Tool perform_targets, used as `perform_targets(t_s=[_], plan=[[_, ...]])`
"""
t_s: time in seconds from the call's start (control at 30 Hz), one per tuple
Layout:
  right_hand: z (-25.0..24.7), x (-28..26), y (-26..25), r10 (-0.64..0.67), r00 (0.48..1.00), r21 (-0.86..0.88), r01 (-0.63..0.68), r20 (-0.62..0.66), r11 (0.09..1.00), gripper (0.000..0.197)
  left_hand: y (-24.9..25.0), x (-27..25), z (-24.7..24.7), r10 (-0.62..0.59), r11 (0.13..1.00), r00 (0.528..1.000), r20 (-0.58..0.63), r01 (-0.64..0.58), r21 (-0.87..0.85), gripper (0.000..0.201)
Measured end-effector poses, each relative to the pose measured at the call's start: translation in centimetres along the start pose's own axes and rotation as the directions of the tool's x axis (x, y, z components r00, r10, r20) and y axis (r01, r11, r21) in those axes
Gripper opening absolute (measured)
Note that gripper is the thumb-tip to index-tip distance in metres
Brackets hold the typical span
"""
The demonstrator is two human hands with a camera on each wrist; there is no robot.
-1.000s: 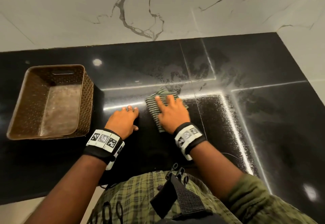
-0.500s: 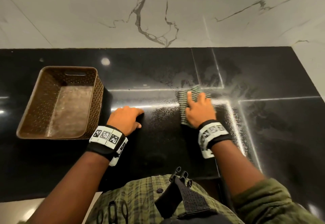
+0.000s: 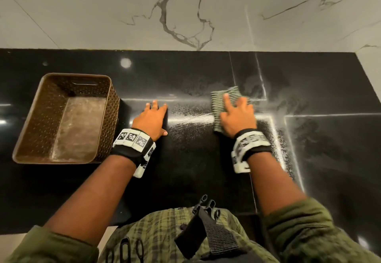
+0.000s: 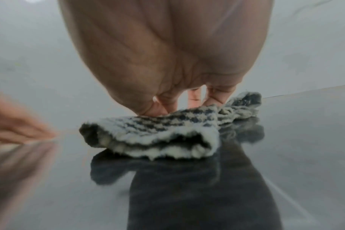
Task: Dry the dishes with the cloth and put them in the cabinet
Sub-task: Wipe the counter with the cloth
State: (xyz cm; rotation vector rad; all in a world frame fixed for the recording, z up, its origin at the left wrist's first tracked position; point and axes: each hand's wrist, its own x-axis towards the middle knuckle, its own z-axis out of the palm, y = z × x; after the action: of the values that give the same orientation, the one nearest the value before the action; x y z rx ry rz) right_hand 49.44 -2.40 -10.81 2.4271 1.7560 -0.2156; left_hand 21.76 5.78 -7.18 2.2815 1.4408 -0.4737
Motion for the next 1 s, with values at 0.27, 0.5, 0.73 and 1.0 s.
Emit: perform_targets(t_s=[0.27,0.5,0.73,1.0], plan=[[-1.3,0.9,6.2,0.254,0.966,-0.086,-0.249,0.042,0.965,0.065,-0.1,0.2,-0.1,0.009,0.999,0.999,0.039,-0.011,0.041,0.101],[-1.6,1.9,-7.1,-0.143,0.990,-0.079,0.142,-0.004,0.987,0.067,-0.4,0.4,-0.3,0.001,0.998,0.997,0.071,-0.005,0.066,0.103],[-1.1,2.0,-12.4,-0.267,0.963,0.021,0.267,0.026,0.964,0.066,0.3,1.4,-3.4,0.023,0.970,0.994,0.106,-0.048,0.240,0.082],[-1.4,5.1,3.8,0.139,0.987,0.095,-0.147,0.085,0.985,0.067,1.3,5.5,-5.5,0.000,0.979,0.992,0.124,-0.026,0.203,0.126]])
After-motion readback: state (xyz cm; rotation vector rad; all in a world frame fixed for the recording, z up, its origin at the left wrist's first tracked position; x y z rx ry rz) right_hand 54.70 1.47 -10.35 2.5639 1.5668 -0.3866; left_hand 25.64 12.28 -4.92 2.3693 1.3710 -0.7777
